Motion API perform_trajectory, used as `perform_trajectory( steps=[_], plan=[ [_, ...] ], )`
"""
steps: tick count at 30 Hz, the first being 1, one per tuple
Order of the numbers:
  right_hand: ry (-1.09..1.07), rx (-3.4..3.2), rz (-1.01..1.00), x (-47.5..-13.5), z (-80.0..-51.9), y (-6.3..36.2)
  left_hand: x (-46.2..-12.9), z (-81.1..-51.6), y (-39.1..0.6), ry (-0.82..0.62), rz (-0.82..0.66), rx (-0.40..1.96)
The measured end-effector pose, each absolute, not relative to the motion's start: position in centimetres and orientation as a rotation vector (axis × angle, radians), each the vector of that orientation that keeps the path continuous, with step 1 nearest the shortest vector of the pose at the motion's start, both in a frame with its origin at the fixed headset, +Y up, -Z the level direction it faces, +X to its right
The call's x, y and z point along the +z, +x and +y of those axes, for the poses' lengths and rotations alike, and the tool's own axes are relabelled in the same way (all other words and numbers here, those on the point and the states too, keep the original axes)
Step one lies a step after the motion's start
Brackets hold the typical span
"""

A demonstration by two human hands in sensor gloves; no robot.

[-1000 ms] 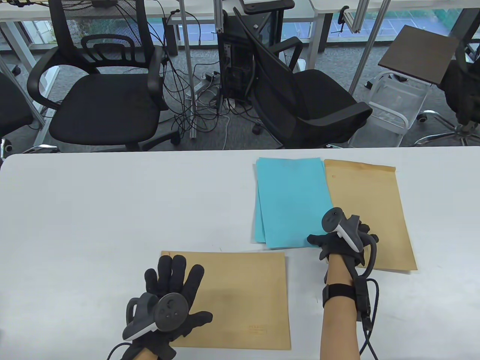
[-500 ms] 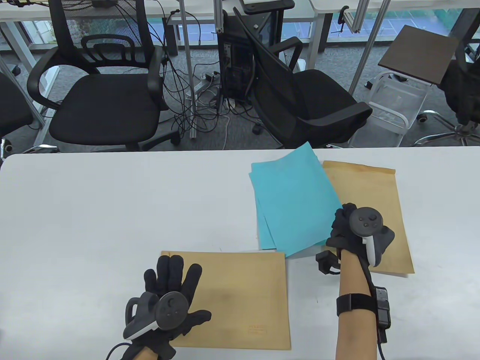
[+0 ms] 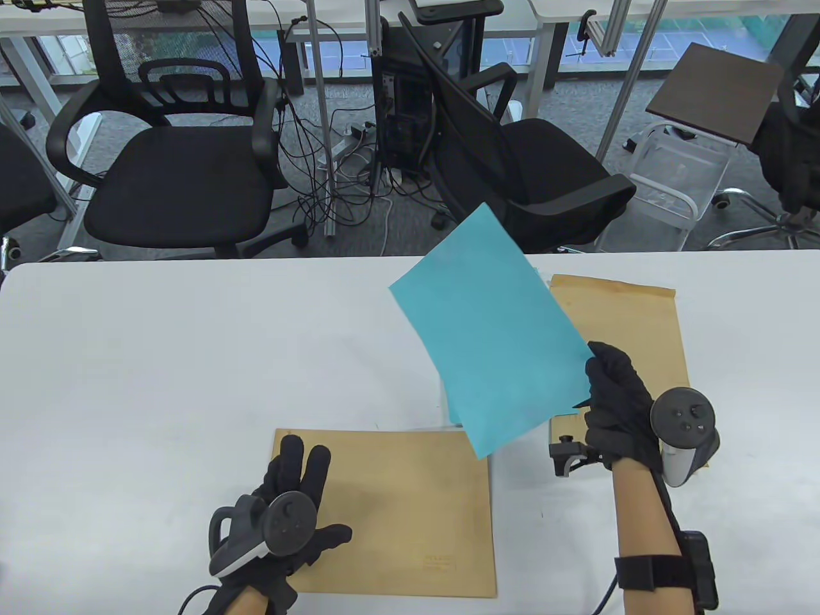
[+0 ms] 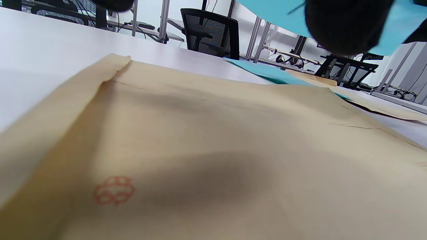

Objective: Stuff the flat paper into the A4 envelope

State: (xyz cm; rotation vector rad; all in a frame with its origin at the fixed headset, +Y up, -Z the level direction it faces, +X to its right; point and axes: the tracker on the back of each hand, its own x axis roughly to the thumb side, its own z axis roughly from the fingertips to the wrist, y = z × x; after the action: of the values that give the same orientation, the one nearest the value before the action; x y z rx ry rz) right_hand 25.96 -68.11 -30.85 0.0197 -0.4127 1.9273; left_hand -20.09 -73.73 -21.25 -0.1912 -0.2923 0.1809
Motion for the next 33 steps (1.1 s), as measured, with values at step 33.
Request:
perform_trajectory(
  steps=[33],
  plan=[
    [0.769,2.371,0.434,-25.7,-75.0,17.8,-22.8,-67.9,-27.7,-0.032,-0.115,1.005]
  ],
)
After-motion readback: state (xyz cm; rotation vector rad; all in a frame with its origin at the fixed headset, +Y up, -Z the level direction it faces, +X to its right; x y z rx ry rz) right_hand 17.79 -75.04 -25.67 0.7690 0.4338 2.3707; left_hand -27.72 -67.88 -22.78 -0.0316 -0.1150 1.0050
